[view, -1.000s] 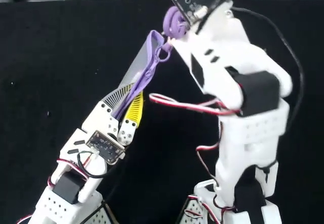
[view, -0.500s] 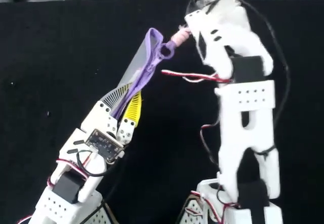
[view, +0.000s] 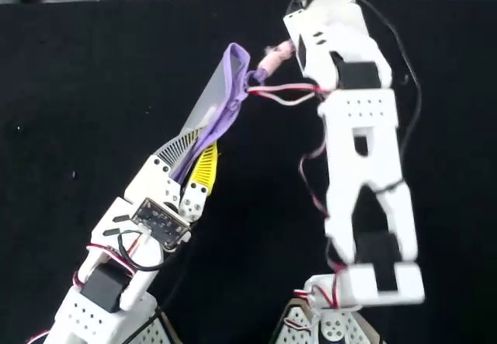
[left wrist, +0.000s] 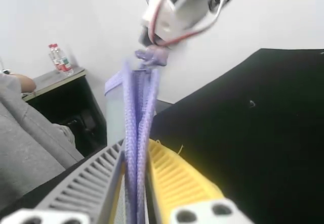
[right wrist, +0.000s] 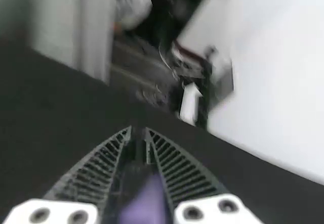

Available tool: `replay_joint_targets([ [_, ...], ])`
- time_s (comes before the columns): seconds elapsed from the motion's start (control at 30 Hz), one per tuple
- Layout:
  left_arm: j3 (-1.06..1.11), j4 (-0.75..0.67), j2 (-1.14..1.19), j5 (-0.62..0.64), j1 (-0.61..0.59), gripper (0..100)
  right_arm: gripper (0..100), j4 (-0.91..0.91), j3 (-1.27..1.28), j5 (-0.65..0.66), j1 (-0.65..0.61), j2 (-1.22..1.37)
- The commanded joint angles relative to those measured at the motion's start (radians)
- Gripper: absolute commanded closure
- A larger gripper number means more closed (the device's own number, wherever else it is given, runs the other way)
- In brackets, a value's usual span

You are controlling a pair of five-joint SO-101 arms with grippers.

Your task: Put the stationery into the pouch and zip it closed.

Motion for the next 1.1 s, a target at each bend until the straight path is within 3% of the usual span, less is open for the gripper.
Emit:
replay_joint_targets([
  [0.0, 0.022, 0.012, 0.006, 0.014, -0.027, 97, 98.8, -0.029, -0.143, -0.051, 0.080, 0.114],
  [0.3, 0.022, 0.011, 0.006, 0.014, -0.027, 97, 98.8, 0.012, -0.378, -0.094, 0.137, 0.383],
  [0.57, 0.022, 0.009, 0.006, 0.014, -0.027, 97, 97.2, 0.483, -0.719, -0.273, 0.100, 0.329],
  [0.77, 0.022, 0.009, 0.006, 0.014, -0.027, 97, 80.9, 0.753, -0.918, -0.249, 0.028, 0.303],
  [1.07, 0.022, 0.008, 0.006, 0.014, -0.027, 97, 83.6, 1.088, -1.196, -0.184, -0.051, 0.239],
])
